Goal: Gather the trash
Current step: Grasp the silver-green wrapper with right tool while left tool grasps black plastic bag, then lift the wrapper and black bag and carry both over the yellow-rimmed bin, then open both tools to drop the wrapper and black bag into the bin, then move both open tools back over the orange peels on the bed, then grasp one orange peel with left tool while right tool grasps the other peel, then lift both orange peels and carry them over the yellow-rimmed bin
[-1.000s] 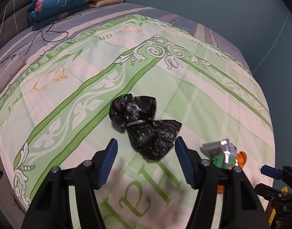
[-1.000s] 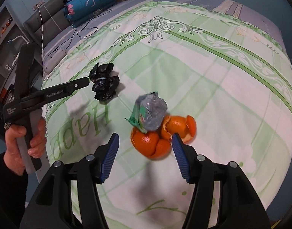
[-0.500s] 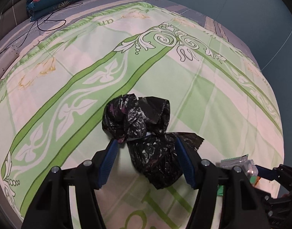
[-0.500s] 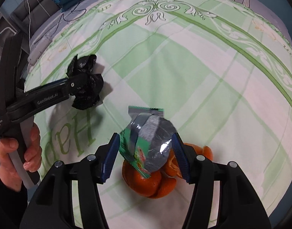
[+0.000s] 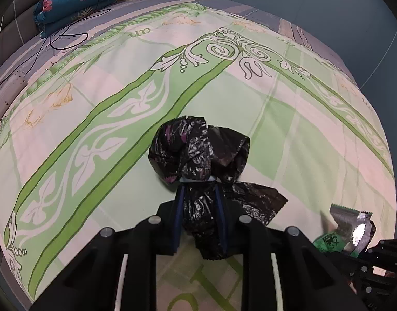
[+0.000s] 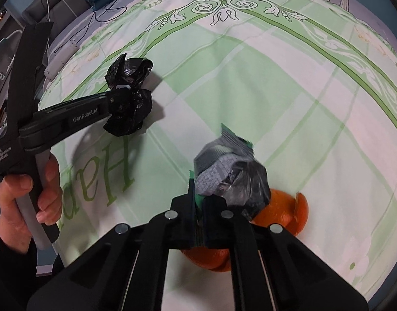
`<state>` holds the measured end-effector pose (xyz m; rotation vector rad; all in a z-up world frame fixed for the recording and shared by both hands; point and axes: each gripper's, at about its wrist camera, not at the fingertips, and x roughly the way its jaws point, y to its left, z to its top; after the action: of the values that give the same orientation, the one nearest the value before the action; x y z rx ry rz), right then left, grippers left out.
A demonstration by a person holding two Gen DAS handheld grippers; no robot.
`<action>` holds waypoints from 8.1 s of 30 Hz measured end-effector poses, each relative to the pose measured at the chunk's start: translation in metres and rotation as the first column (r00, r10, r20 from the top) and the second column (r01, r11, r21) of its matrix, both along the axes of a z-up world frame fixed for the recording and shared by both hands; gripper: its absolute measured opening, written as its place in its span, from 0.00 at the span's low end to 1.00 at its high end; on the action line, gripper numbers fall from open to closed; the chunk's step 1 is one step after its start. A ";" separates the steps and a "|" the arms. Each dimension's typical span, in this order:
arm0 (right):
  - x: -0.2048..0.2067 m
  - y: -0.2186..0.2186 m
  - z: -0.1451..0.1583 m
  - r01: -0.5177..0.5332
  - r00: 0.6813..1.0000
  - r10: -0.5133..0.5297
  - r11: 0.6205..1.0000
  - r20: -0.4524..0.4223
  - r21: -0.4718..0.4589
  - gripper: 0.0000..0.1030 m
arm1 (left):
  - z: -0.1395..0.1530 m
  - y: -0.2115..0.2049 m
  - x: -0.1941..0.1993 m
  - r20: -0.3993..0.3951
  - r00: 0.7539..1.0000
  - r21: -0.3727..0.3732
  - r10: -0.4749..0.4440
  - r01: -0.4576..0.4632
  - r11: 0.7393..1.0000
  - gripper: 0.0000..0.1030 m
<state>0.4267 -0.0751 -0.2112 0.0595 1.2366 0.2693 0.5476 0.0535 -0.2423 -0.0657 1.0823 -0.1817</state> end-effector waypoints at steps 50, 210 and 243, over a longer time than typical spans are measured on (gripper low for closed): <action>-0.275 -0.172 0.167 0.217 0.925 -0.228 0.974 0.304 0.070 0.03 | 0.172 -0.103 -0.243 0.224 0.945 -0.188 -0.238 0.282 0.941 0.21; 0.024 -0.075 -0.014 0.211 0.966 -0.190 0.971 -0.177 0.111 0.33 | -0.012 -0.118 -0.117 0.022 0.963 -0.158 -0.267 0.267 0.951 0.36; -0.135 -0.152 0.125 0.196 0.966 -0.230 0.947 0.115 0.253 0.29 | 0.113 -0.076 -0.237 0.217 0.936 -0.117 -0.277 0.307 0.945 0.30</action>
<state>0.2920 -0.2273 -0.0857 0.3759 1.0396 0.2287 0.3110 -0.0227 -0.1297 -0.0189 0.8736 -0.5290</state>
